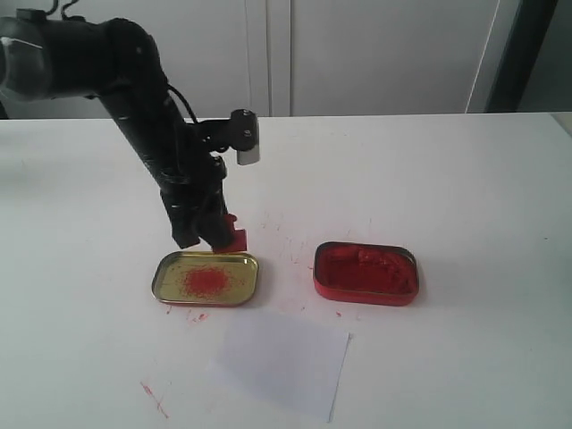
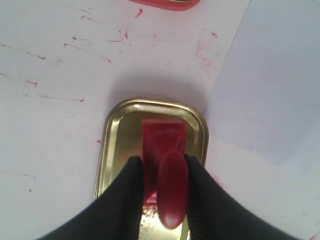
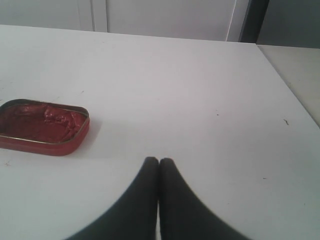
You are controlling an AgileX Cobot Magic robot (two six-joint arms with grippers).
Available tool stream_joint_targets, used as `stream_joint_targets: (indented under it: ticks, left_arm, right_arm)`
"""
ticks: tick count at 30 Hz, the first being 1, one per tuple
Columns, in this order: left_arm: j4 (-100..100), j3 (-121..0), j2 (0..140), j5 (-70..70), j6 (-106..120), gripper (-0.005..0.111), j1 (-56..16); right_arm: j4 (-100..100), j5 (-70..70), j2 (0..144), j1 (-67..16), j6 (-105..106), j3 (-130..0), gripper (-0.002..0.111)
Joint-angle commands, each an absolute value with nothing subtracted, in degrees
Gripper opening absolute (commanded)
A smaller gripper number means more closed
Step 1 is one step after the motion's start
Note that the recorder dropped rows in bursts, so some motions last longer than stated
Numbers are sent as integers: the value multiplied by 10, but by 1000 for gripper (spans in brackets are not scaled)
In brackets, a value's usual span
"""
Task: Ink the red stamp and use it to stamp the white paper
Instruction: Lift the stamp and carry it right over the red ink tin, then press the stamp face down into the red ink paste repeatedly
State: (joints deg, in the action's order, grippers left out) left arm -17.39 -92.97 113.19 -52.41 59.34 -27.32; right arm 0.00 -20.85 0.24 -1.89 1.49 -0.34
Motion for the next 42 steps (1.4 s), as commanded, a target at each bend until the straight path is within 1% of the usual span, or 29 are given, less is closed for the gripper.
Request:
stream_joint_targets:
  ticks: [1, 5, 11, 19, 26, 32, 42]
  left_arm:
    - [-148, -934, 1125, -521, 530, 0, -315]
    - [-146, -968, 1128, -522, 485, 0, -339]
    - [-146, -1054, 1156, -558, 431, 0, -366]
    - [-140, -1177, 1230, -639, 377, 0, -395]
    - [-137, -1249, 1288, -647, 357, 0, -432]
    - [-135, -1288, 1331, -637, 337, 0, -452]
    - [-116, -1294, 1360, -600, 348, 0, -454]
  right_arm:
    - [0, -199, 0, -18, 13, 0, 0]
    - [0, -199, 0, -18, 13, 0, 0]
    - [0, -199, 0, -18, 13, 0, 0]
    - [0, -199, 0, -18, 13, 0, 0]
    - [0, -199, 0, -18, 13, 0, 0]
    - [0, -199, 0, -18, 13, 0, 0]
    - [0, -199, 0, -18, 13, 0, 0]
